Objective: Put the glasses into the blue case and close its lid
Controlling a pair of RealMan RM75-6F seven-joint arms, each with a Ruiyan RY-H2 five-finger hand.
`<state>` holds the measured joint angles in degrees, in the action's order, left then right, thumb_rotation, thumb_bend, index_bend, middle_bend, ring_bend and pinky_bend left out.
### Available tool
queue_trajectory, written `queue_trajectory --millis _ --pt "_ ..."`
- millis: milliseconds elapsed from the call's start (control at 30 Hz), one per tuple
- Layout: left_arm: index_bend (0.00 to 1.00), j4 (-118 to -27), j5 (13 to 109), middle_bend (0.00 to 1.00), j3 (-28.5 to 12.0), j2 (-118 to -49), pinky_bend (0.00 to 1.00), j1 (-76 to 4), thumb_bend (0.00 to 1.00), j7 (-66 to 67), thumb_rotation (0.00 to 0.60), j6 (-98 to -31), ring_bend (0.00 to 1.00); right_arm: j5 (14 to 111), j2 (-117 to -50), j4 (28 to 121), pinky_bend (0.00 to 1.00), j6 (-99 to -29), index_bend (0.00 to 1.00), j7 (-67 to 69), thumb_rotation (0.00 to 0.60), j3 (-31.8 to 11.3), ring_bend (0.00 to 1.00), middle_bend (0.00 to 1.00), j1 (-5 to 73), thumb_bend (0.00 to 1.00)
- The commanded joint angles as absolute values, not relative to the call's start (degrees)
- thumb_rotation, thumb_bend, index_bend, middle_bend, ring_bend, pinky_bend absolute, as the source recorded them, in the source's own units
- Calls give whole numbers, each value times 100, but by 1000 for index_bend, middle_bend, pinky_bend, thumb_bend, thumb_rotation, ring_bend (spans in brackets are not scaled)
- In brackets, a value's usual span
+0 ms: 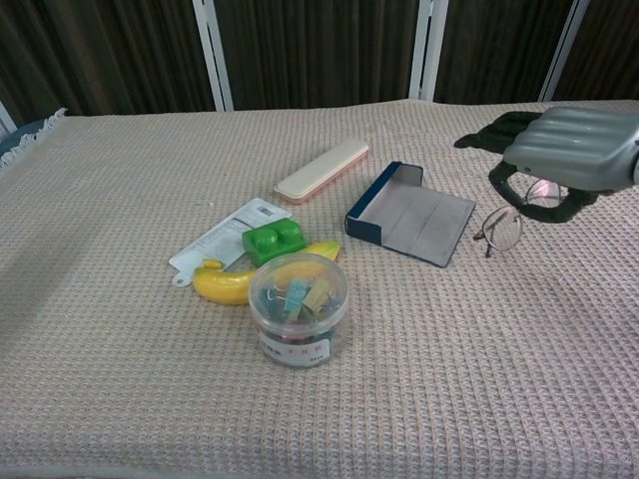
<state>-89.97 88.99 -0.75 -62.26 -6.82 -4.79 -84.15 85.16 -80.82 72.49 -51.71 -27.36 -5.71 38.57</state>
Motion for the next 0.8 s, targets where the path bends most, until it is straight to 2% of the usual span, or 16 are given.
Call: queue_trajectory --millis 33,400,800 --pt "0 -8990 8886 0 -79 -6223 83 -699 392 -488 600 -8380 0 8134 -8601 6681 0 -4867 764 -2843 600 -843 0 81 4178 628" --pt "0 -8981 8790 0 -97 -6216 85 -735 393 -474 600 -8271 0 7849 -9415 5553 0 -4588 770 -2519 600 -1043 0 96 4682 628" --pt "0 -8955 8729 0 -120 -6193 86 -766 393 -554 600 -8201 0 8000 -10263 4453 0 -4401 775 -2226 600 -969 0 103 5225 628"
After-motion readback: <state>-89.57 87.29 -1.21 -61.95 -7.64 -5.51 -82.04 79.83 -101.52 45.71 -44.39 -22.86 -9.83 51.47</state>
